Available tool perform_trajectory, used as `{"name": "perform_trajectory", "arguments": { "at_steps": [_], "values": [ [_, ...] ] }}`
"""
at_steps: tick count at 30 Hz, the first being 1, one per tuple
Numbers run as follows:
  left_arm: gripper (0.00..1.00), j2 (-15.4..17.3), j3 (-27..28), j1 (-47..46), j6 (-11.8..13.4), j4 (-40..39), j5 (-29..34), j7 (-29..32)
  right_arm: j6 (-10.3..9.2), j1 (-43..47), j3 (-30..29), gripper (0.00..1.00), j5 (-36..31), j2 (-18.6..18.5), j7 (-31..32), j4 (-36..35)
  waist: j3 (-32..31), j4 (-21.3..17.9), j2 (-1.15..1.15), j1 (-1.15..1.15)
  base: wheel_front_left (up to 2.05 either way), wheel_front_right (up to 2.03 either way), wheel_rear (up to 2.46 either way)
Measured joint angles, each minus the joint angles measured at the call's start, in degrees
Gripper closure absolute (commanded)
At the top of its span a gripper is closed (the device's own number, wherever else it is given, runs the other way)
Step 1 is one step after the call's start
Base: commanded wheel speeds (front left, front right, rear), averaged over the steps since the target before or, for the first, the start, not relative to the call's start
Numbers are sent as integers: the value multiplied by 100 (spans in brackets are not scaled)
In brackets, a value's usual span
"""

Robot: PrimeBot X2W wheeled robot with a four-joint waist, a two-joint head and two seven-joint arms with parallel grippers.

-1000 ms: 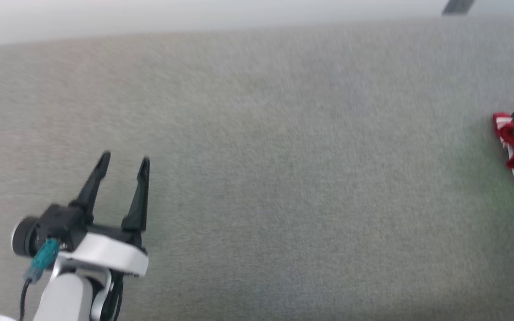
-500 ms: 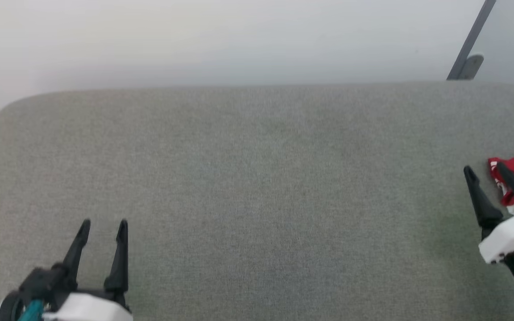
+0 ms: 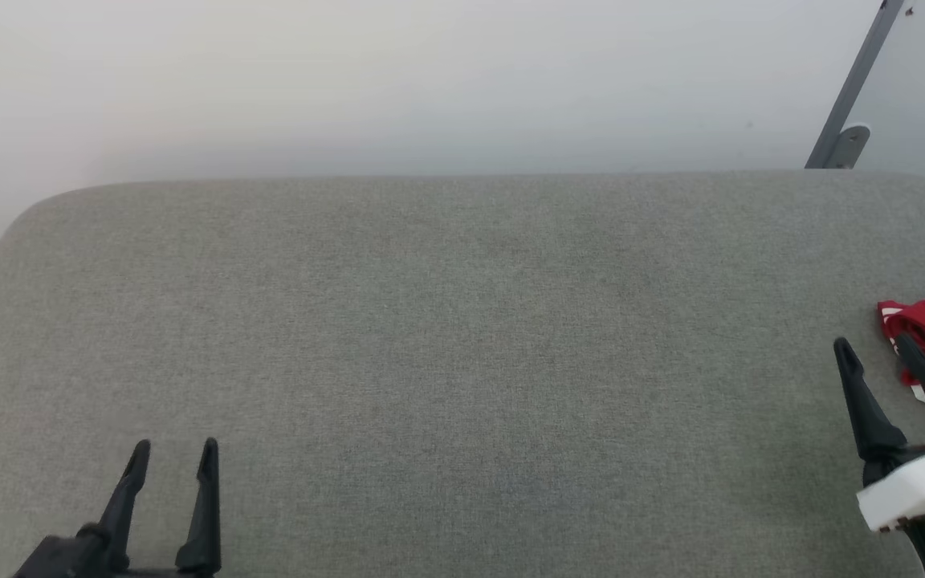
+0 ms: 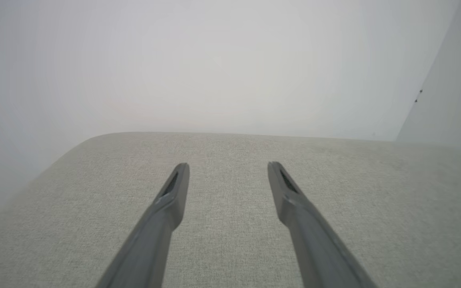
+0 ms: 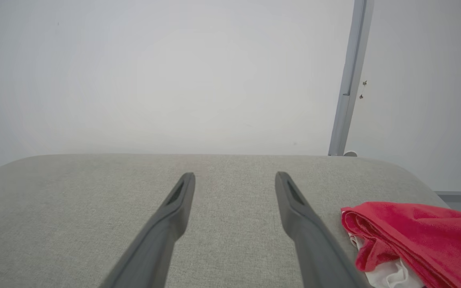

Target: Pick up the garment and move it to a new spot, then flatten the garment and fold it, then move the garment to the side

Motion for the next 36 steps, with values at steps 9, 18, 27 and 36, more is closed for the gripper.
{"name": "perform_trajectory", "arguments": {
  "at_steps": [9, 18, 27, 36],
  "values": [
    [0, -180, 208, 363, 0, -370, 71, 0, -1, 678, -611, 0, -367, 324, 447, -970, -39, 42, 0, 0, 0, 0, 0],
    [0, -241, 257, 377, 0, -465, 137, 0, -1, 939, -894, 0, -536, 556, 721, -1491, -33, 55, 0, 0, 0, 0, 0],
    [0, -294, 287, 377, 0, -452, 171, 0, -1, 1051, -981, 0, -615, 664, 877, -1705, -46, 73, 0, 0, 0, 0, 0],
    [0, -314, 307, 377, 0, -435, 170, 0, -1, 1059, -987, 0, -654, 688, 954, -1798, -48, 72, 0, 0, 0, 0, 0]
  ]
}}
